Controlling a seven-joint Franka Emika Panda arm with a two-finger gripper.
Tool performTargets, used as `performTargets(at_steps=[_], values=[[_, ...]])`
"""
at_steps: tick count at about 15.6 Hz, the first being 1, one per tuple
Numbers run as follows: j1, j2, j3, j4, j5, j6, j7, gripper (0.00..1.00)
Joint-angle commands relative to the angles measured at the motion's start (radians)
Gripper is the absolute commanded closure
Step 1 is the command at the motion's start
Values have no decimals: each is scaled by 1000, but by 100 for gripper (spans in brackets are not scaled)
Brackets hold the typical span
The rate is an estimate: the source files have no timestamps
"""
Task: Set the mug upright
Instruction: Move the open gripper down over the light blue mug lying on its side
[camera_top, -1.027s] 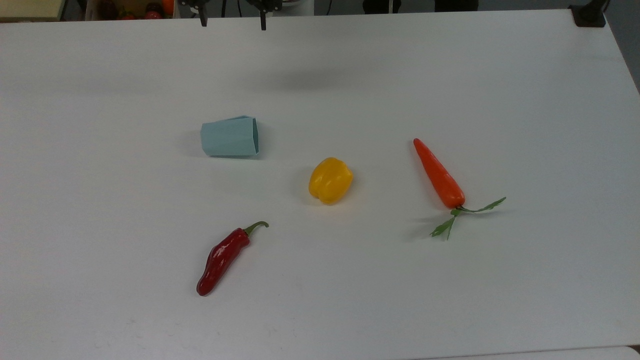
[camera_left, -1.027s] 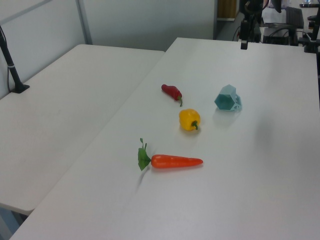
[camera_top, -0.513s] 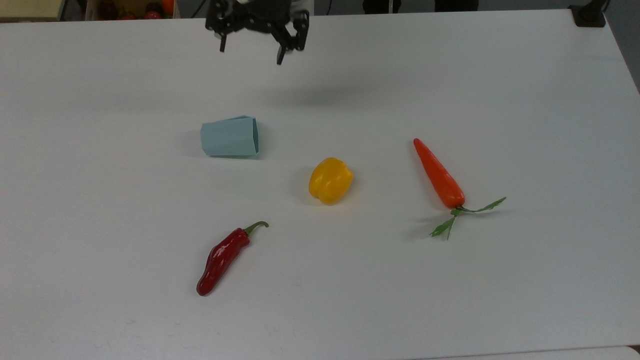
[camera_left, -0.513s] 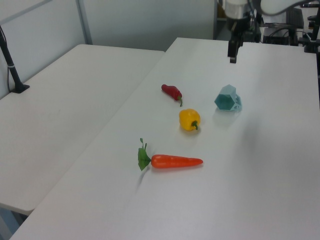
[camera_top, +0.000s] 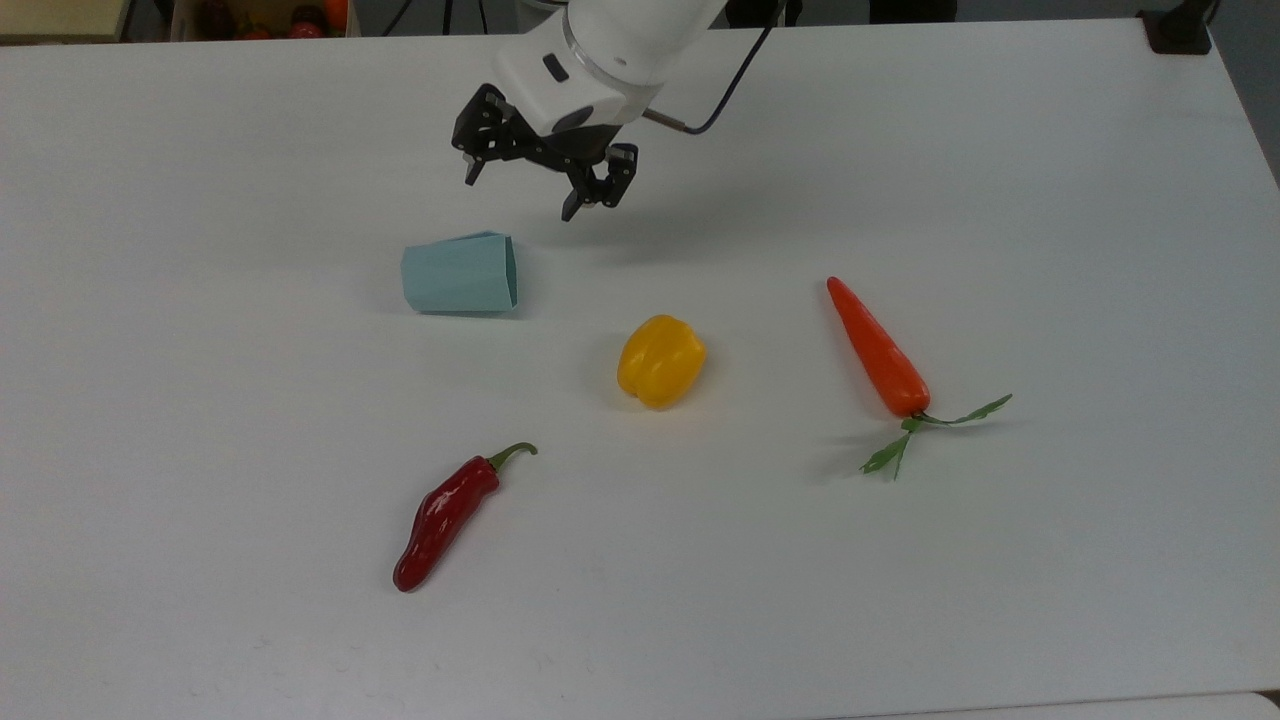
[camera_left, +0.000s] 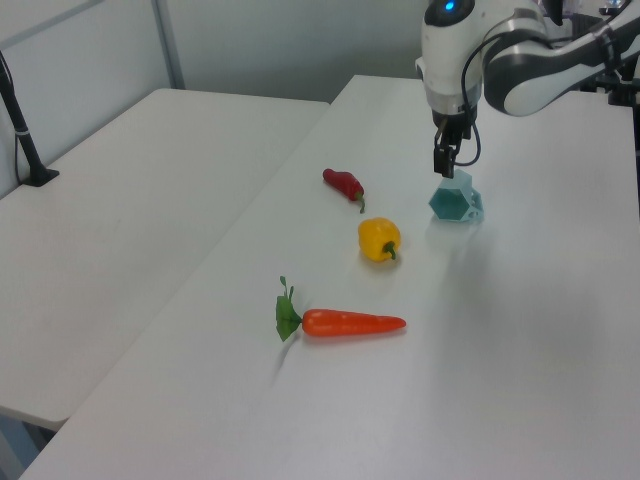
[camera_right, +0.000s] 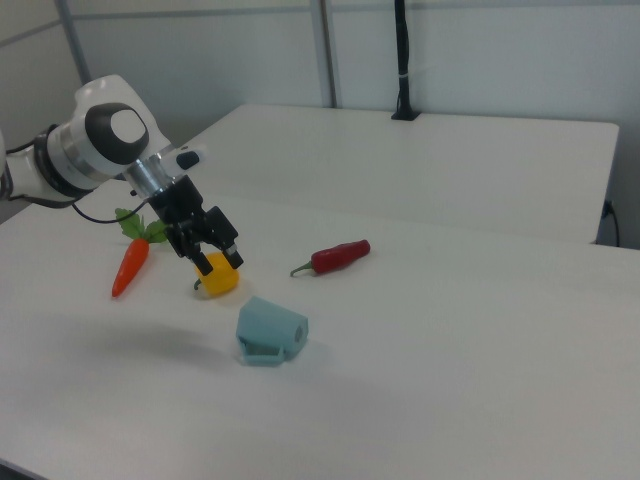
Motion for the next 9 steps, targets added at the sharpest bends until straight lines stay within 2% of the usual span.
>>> performTargets(at_steps=[1,3,9], values=[[23,29,-3,-59,-101,56,98,0],[23,49,-4,-77,-138,79,122,0],[22,98,-4,-76,-144,98,123,0]])
